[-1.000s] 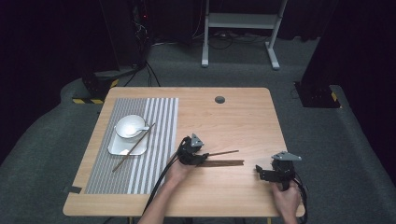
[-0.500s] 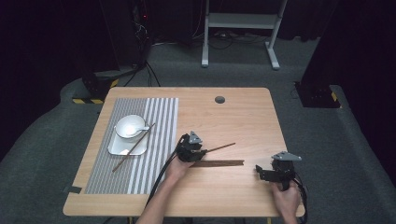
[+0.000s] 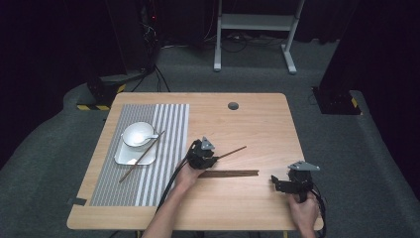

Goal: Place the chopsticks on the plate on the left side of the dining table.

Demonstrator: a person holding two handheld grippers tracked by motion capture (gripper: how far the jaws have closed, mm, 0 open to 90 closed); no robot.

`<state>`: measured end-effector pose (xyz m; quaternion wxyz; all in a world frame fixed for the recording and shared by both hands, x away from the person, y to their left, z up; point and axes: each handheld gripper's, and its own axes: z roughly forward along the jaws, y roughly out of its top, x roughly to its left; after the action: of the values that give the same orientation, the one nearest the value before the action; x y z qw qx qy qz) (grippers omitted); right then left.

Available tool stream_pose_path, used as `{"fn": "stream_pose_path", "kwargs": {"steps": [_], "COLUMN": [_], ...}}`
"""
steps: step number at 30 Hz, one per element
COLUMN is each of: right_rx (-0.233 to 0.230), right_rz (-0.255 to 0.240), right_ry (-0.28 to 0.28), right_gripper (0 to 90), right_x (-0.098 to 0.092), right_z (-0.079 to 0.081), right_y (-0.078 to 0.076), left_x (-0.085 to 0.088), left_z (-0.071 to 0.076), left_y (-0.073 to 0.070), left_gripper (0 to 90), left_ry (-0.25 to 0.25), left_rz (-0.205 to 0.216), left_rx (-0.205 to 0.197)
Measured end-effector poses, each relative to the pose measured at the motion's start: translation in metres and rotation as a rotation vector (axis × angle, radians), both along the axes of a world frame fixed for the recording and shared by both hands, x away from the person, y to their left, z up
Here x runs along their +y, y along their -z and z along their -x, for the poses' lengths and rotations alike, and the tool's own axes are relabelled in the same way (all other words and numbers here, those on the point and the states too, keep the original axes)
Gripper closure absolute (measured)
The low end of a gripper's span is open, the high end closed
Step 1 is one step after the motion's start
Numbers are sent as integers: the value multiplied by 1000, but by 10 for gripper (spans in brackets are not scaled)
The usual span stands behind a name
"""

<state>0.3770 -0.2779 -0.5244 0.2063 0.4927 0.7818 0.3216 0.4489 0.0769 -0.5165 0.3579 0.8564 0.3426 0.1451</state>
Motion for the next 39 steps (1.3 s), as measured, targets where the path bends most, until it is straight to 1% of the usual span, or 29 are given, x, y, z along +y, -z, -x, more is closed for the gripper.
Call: {"fn": "stream_pose_path", "kwargs": {"steps": [7, 9, 10, 13, 19, 20, 21, 22, 24, 32, 34, 39], "right_rx": [0, 0, 0, 0, 0, 0, 0, 0, 0, 0, 0, 0], "right_rz": [0, 0, 0, 0, 0, 0, 0, 0, 0, 0, 0, 0], "right_ry": [0, 0, 0, 0, 0, 0, 0, 0, 0, 0, 0, 0], "right_gripper": [129, 128, 128, 128, 128, 128, 128, 128, 128, 128, 128, 128], "right_x": [0, 0, 0, 0, 0, 0, 0, 0, 0, 0, 0, 0], "right_z": [0, 0, 0, 0, 0, 0, 0, 0, 0, 0, 0, 0], "right_y": [0, 0, 0, 0, 0, 0, 0, 0, 0, 0, 0, 0], "left_x": [4, 6, 8, 9, 9, 9, 9, 8, 7, 9, 9, 9], "left_z": [-4, -6, -7, -7, -8, -9, -9, -9, -9, -12, -13, -14], "left_y": [1, 1, 2, 2, 2, 1, 1, 0, 0, 0, 1, 0], "left_gripper": [740, 755, 771, 784, 806, 808, 811, 811, 814, 819, 821, 831], "left_ry": [-2, 0, -2, -3, 4, 9, 9, 15, 17, 15, 10, 12], "left_rz": [12, 20, 32, 34, 26, 17, 17, 4, -8, -8, -2, -15], "left_rx": [-2, 0, 5, 5, -4, -1, -1, -3, -4, -13, -13, -13]}}
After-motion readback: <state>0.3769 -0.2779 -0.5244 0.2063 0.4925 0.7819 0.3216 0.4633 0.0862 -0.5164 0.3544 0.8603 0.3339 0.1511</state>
